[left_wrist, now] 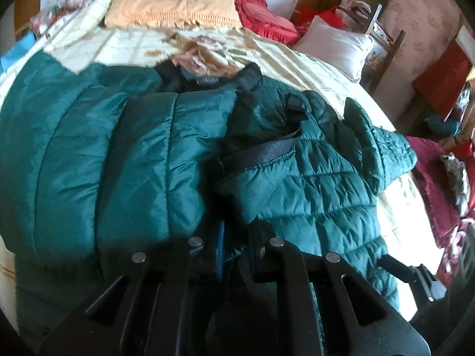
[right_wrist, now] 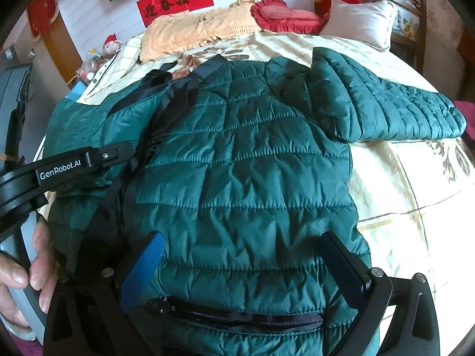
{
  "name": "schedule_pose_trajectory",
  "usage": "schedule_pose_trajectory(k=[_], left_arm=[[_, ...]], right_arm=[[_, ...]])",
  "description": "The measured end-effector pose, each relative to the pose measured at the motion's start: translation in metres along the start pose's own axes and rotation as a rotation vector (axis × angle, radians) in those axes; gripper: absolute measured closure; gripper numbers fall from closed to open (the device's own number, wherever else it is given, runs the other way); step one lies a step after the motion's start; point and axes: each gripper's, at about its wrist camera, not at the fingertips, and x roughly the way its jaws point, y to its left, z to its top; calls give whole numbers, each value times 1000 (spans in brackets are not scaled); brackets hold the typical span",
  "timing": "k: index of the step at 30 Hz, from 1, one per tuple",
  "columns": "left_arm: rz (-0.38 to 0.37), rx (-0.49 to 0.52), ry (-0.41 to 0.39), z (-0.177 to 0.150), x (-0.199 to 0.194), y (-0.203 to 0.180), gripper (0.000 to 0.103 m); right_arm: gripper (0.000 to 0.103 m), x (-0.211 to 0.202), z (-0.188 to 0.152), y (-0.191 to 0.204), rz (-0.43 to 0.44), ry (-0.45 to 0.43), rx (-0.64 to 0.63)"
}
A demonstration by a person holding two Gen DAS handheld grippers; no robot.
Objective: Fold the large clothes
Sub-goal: 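Fold the held sleeve and jacket side inward across the back with the left gripper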
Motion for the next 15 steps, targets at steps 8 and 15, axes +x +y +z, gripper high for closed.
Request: schedule_pose_trajectory(k=[8, 15], left_arm=[[-110, -29, 2, -3, -19, 6, 57], [-111, -79, -67, 4, -53, 26, 37]], right_arm=[[0, -5, 0, 4, -8, -6, -13], [0, -9, 2, 10, 8, -9, -11]])
